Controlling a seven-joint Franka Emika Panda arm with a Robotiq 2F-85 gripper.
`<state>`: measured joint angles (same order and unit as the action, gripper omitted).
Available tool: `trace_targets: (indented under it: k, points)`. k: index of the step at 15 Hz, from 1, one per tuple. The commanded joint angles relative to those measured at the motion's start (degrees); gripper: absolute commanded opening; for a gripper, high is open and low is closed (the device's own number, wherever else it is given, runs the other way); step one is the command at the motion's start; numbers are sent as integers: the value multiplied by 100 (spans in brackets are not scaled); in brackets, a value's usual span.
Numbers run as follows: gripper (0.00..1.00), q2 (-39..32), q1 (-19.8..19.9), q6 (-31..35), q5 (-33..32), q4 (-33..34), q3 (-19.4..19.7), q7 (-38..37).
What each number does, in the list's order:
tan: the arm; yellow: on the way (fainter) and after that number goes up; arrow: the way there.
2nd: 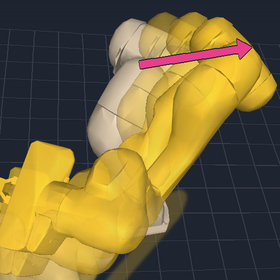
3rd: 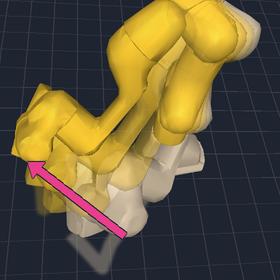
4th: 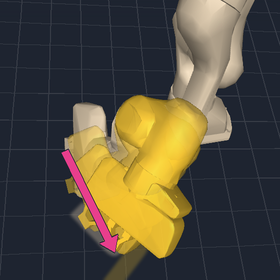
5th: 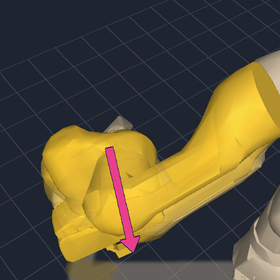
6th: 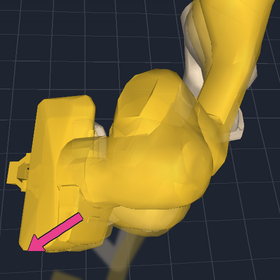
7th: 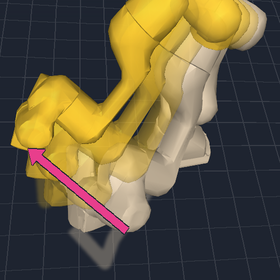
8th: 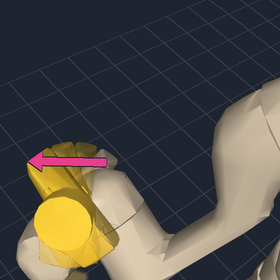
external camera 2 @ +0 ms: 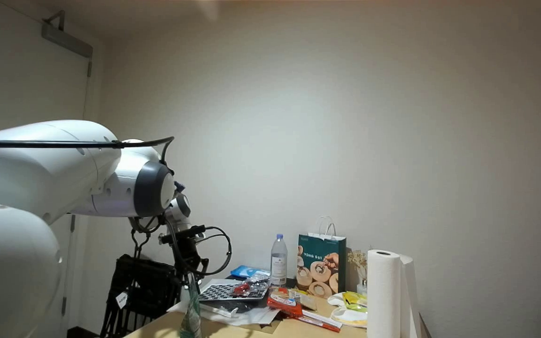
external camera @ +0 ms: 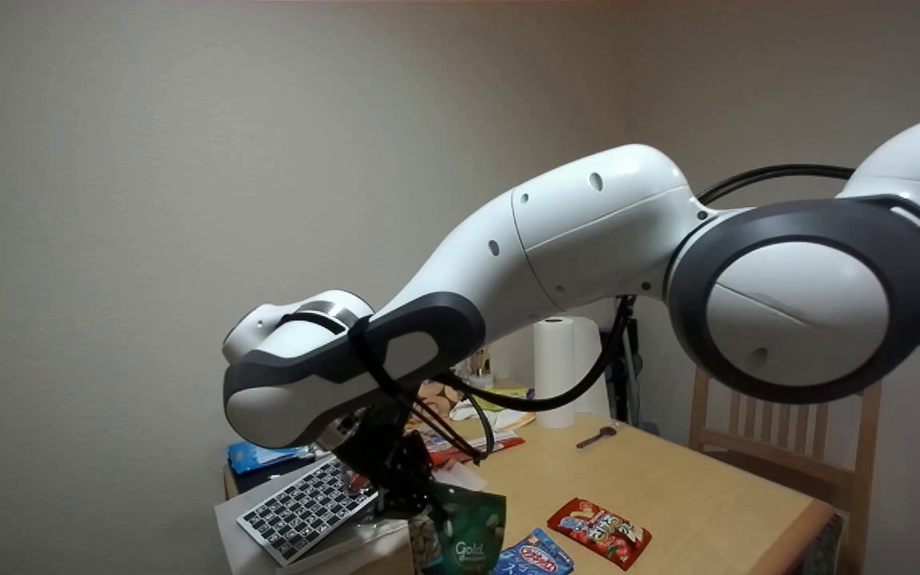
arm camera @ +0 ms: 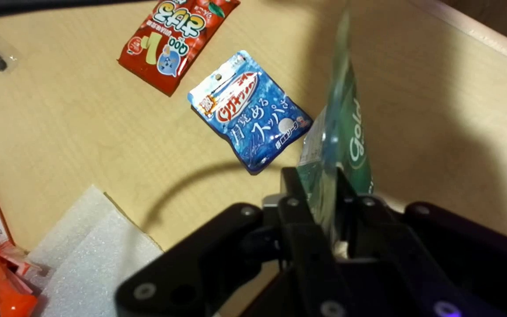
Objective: Move the sachet forward
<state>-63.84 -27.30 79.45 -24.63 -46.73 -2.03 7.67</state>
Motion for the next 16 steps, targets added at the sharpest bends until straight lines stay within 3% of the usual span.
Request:
trace_targets:
  k: [1, 8, 16]
  points:
    - [52, 48, 2, -229, 17, 174, 19, 36]
    - [97, 526, -164, 19, -215, 275, 116, -160]
    - [100, 681, -307, 28, -317, 548, 170, -371]
